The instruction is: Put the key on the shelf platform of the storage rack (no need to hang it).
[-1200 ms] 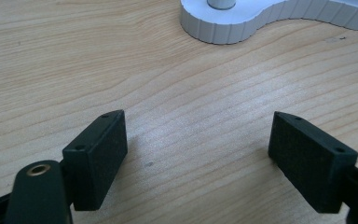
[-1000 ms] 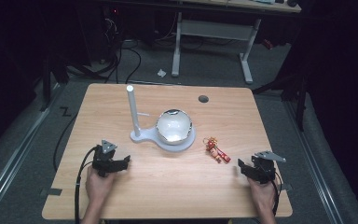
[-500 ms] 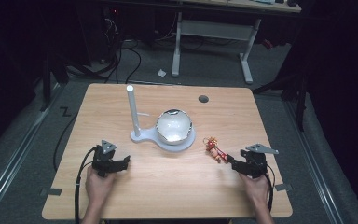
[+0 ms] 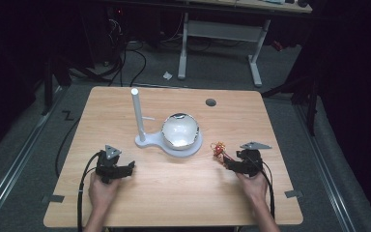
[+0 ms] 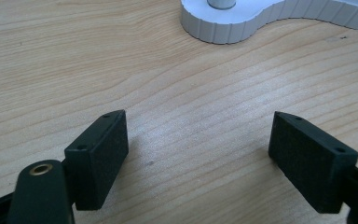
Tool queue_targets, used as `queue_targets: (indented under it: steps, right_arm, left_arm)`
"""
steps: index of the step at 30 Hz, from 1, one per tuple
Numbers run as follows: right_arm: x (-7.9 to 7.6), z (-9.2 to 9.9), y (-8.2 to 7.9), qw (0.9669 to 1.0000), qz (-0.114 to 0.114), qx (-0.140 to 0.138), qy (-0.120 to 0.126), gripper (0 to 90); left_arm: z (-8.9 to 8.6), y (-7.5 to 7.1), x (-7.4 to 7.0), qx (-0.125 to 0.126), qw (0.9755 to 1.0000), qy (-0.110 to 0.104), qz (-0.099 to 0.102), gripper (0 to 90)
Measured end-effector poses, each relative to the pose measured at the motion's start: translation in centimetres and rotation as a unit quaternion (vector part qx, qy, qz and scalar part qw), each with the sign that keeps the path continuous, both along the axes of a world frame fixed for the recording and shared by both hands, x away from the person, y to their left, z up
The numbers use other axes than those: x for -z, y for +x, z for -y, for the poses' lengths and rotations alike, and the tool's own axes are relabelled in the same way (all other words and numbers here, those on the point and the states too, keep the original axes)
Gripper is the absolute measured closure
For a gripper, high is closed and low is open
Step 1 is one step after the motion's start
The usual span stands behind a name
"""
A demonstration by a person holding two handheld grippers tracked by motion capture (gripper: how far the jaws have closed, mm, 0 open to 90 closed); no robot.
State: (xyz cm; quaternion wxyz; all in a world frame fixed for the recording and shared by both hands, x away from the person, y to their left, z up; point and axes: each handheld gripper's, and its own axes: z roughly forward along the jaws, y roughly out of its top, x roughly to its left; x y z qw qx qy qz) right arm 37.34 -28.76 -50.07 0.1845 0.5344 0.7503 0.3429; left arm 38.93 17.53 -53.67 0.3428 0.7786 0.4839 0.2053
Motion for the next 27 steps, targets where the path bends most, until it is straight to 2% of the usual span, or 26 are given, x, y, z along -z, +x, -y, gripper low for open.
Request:
queue_targets:
  steps: [6, 9, 12, 19, 22, 23, 25, 27]
  right_arm:
    - [0.5, -0.8, 1.0, 0.9999, -0.009, -0.003, -0.004, 34.8]
    - [0.8, -0.9, 1.4, 1.0, -0.006, -0.001, 0.004, 34.9]
    - [1.2, -1.2, 2.0, 0.9999, -0.012, -0.002, -0.009, 34.7]
    - [1.8, -1.4, 2.3, 0.9994, -0.025, -0.003, -0.021, 35.7]
    - [2.1, -1.8, 2.2, 0.9992, -0.023, -0.003, -0.033, 39.4]
    - [2.1, -2.0, 2.1, 0.9991, -0.019, -0.01, -0.036, 45.7]
    - [2.1, -2.1, 2.0, 0.999, -0.016, -0.012, -0.039, 48.6]
    - [2.2, -2.5, 1.8, 0.9976, -0.005, -0.027, -0.064, 54.5]
  left_arm:
    - [0.0, 0.0, 0.0, 0.0, 1.0, 0.0, 0.0, 20.2]
    - [0.1, -0.1, 0.0, 0.001, 1.0, 0.0, 0.001, 20.1]
    - [0.1, -0.1, 0.0, 0.001, 1.0, 0.0, 0.001, 20.1]
    - [0.1, -0.1, 0.0, 0.001, 1.0, 0.0, 0.001, 20.2]
    - [0.1, -0.1, 0.0, 0.001, 1.0, 0.0, 0.001, 20.1]
    - [0.1, -0.1, 0.0, 0.001, 1.0, 0.0, 0.001, 20.1]
    - [0.1, -0.1, 0.0, 0.002, 1.0, 0.0, 0.001, 20.2]
    - [0.1, -0.1, 0.0, 0.002, 1.0, 0.0, 0.001, 20.1]
